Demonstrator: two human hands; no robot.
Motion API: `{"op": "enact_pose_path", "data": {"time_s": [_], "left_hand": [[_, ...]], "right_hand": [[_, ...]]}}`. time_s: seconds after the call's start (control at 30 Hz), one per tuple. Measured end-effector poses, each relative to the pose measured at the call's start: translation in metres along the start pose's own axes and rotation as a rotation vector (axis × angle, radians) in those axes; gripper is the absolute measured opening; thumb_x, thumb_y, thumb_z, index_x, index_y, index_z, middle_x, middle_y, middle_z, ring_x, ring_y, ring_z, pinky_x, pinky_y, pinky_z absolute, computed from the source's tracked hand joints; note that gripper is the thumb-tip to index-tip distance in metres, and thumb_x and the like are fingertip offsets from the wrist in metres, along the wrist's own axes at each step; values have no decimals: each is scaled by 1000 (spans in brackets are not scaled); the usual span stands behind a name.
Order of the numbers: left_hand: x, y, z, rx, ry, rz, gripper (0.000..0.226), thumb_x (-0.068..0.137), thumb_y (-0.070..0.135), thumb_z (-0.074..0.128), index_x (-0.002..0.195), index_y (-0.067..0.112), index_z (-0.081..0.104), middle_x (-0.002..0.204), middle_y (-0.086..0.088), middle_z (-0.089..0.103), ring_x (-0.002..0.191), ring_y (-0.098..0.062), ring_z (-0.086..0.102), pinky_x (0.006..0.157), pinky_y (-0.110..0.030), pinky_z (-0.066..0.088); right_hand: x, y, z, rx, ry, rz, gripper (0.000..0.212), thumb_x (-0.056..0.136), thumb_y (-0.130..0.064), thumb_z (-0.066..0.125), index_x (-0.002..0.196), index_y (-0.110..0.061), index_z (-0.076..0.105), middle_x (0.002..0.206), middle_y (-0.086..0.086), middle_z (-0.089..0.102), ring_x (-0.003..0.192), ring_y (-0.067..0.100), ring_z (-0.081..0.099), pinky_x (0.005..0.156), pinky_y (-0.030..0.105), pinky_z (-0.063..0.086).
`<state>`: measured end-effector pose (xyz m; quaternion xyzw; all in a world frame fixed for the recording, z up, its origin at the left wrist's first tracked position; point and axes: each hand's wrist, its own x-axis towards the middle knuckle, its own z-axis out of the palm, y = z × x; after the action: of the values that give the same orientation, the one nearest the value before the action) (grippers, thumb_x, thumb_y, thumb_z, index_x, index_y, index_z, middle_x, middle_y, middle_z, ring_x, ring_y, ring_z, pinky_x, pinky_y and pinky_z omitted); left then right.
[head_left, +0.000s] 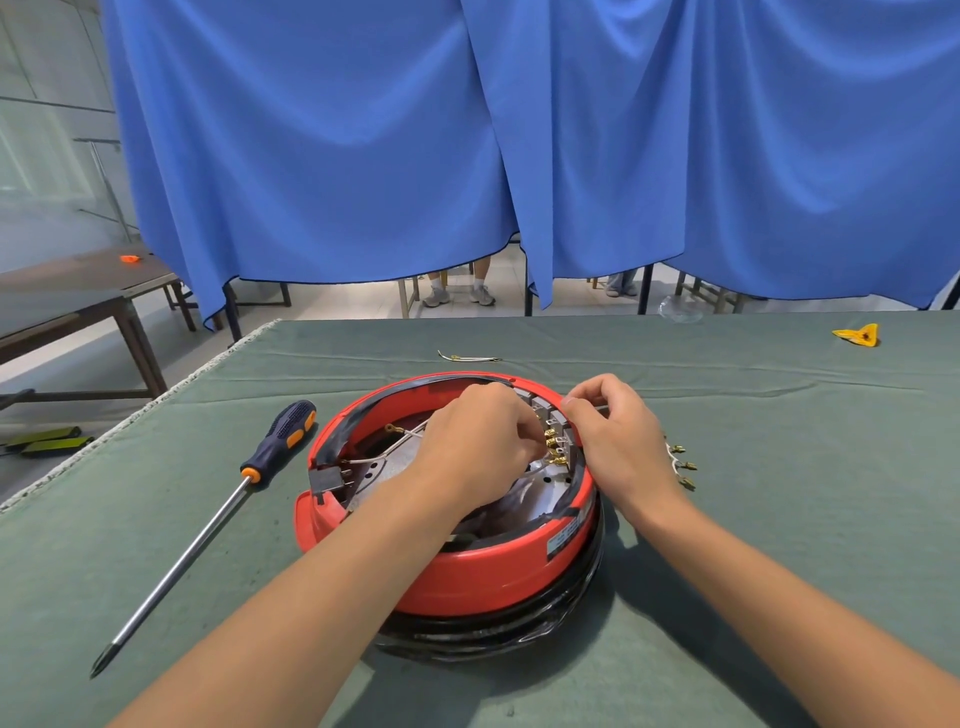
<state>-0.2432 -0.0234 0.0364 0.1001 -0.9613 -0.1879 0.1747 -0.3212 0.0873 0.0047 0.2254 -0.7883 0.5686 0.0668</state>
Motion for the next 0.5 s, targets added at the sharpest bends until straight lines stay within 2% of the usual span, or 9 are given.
{"op": "enact_pose_path", "data": {"time_s": [0.37, 0.5], "left_hand": [[-3, -1, -3, -39, 19, -35, 11, 82, 20, 67, 79, 25, 77, 86, 8, 69, 86, -16, 61, 71, -31, 50], [-4, -1, -3, -25, 30, -40, 11, 82, 21, 67, 78, 25, 76, 86, 9, 70, 86, -15, 61, 71, -29, 48]], "right_hand": [[1, 1, 1, -13, -3, -6, 9, 89, -24, 54, 81, -21, 57, 92, -2, 60, 89, 12, 55, 73, 32, 42], [1, 1, 1, -13, -1, -9, 9, 89, -23, 54, 81, -20, 57, 92, -2, 60, 89, 13, 55, 74, 32, 43]]}}
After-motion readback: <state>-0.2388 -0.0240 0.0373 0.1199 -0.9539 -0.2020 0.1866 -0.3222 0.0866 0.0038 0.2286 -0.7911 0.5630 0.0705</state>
